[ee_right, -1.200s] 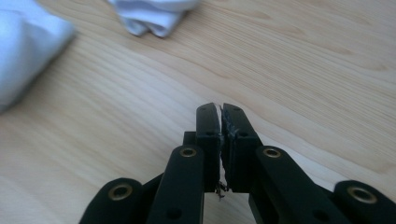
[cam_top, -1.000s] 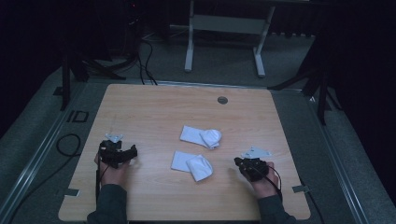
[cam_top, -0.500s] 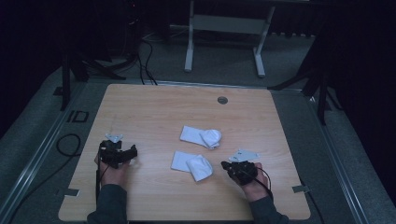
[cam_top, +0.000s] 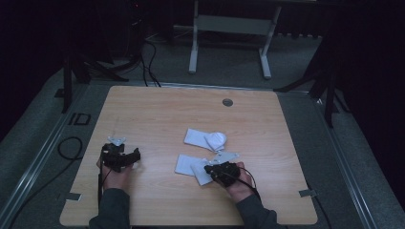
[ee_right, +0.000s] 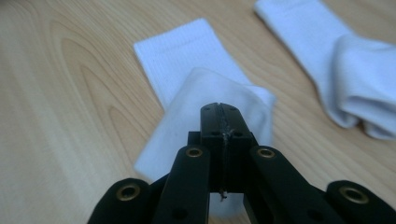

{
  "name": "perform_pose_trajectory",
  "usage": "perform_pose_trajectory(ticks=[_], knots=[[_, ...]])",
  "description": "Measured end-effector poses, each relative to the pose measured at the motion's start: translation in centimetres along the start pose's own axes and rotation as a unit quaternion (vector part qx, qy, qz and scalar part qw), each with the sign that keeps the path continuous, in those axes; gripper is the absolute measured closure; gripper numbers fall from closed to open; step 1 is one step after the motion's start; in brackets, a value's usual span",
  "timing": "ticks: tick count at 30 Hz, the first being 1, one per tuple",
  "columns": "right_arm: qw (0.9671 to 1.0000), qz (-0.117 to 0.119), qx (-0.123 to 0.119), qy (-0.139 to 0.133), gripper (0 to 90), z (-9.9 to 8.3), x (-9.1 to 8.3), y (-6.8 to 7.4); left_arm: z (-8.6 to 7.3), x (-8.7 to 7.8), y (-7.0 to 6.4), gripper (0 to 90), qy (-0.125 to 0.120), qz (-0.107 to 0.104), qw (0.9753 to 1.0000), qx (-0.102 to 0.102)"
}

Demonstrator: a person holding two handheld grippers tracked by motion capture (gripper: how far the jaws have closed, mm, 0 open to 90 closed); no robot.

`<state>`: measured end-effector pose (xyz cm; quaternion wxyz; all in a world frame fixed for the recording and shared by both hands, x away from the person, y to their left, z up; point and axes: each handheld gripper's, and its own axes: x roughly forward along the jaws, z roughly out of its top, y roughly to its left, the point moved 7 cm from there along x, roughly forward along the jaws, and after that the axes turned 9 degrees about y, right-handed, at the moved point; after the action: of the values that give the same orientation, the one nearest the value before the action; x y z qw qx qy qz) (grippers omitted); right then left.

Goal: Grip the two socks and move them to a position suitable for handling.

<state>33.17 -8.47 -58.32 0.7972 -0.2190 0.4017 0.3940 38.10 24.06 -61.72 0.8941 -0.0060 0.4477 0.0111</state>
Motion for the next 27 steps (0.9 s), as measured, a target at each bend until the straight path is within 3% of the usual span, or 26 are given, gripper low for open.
perform_pose_trajectory(ticks=[5,14,19,23,25,27], knots=[[0.9995,0.009,-0.014,0.029,89.2,-0.6,2.0,0.9,0.0,0.0,0.0,19.3,0.000,0.000,1.0000,0.000],[0.9961,0.048,-0.062,0.042,88.7,-2.1,0.8,1.7,0.0,0.0,0.0,19.4,0.000,0.000,1.0000,-0.001],[0.9969,0.053,-0.052,0.025,76.2,-2.4,-0.5,1.5,0.0,0.0,0.0,19.3,0.000,0.000,1.0000,-0.001],[0.9992,0.030,-0.024,-0.005,68.0,-1.6,-2.6,0.3,0.0,0.0,0.0,19.4,0.000,0.000,1.0000,-0.001],[0.9999,0.012,-0.007,-0.001,64.7,-1.6,-3.1,-0.8,0.0,0.0,0.0,19.4,0.000,0.000,1.0000,-0.001],[0.9999,0.008,0.003,0.007,62.8,-1.8,-3.1,-1.4,0.0,0.0,0.0,19.4,0.000,0.000,1.0000,-0.001]])
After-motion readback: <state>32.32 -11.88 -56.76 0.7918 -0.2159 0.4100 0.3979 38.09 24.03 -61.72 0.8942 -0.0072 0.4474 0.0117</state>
